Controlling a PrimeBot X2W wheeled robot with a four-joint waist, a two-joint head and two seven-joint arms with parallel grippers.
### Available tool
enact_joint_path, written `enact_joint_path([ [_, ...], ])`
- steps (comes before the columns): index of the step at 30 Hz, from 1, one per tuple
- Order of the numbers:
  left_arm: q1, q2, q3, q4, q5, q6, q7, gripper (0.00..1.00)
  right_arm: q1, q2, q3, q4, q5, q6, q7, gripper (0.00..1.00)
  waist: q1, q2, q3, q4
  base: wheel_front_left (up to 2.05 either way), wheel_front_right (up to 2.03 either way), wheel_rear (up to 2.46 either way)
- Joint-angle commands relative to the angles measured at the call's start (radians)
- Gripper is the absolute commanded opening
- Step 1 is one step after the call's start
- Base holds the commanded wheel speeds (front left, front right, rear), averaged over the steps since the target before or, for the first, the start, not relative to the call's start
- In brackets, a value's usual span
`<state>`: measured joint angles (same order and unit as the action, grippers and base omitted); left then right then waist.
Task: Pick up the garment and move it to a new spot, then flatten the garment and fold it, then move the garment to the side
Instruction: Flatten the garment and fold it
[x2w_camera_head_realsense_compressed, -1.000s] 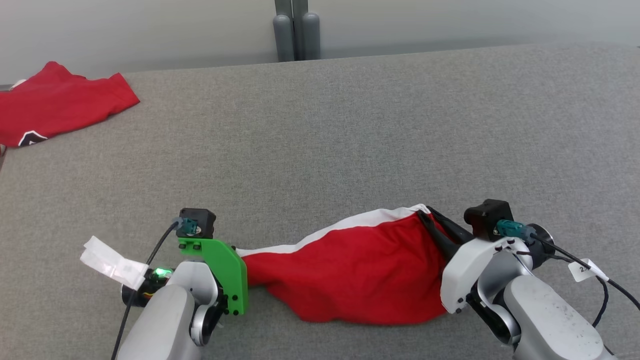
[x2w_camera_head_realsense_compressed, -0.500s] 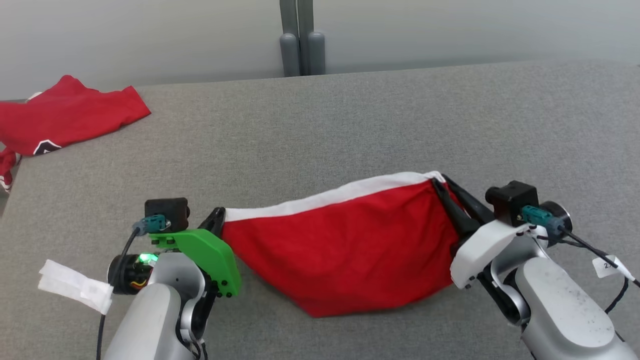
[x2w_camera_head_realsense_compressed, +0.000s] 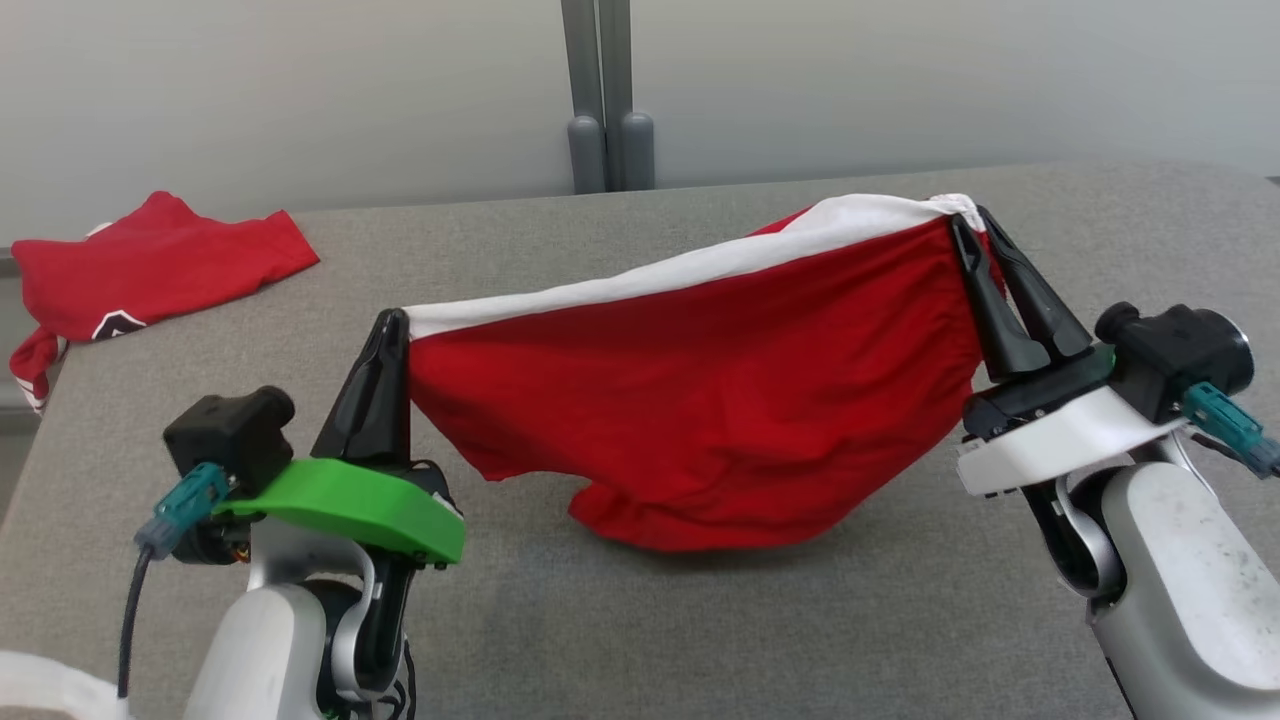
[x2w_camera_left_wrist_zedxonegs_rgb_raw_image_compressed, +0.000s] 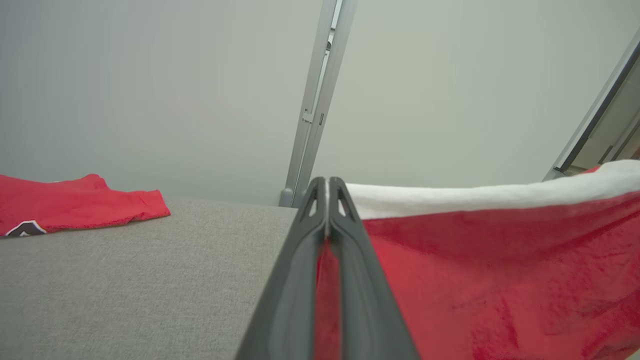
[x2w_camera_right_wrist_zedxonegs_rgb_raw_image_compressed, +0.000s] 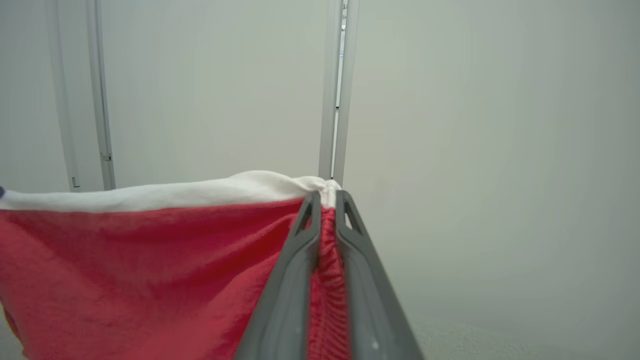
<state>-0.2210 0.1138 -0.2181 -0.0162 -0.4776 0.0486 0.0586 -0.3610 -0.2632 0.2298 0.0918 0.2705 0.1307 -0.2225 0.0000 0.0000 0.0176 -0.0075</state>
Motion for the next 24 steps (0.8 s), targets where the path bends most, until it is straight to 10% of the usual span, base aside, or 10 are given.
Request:
enact_joint_path([
  [1, 0.026, 0.003, 0.006, -0.040, 0.004, 0.008, -0.010, 0.00, 0.028, -0.004, -0.016, -0.039, -0.012, 0.000, -0.006, 0.00, 0.0000, 0.0000, -0.015, -0.008, 0.00, 0.00, 0.00],
  [14, 0.065, 0.040, -0.002, -0.363, 0.038, 0.042, 0.033, 0.00, 0.146, -0.001, -0.120, -0.364, -0.063, 0.000, 0.082, 0.00, 0.0000, 0.0000, 0.008, -0.020, 0.00, 0.00, 0.00],
  [24, -0.313, 0.097, 0.038, -0.061, 0.029, -0.034, 0.068, 0.00, -0.245, -0.037, 0.022, -0.008, -0.020, 0.000, 0.050, 0.00, 0.0000, 0.0000, 0.166, -0.015, 0.00, 0.00, 0.00],
])
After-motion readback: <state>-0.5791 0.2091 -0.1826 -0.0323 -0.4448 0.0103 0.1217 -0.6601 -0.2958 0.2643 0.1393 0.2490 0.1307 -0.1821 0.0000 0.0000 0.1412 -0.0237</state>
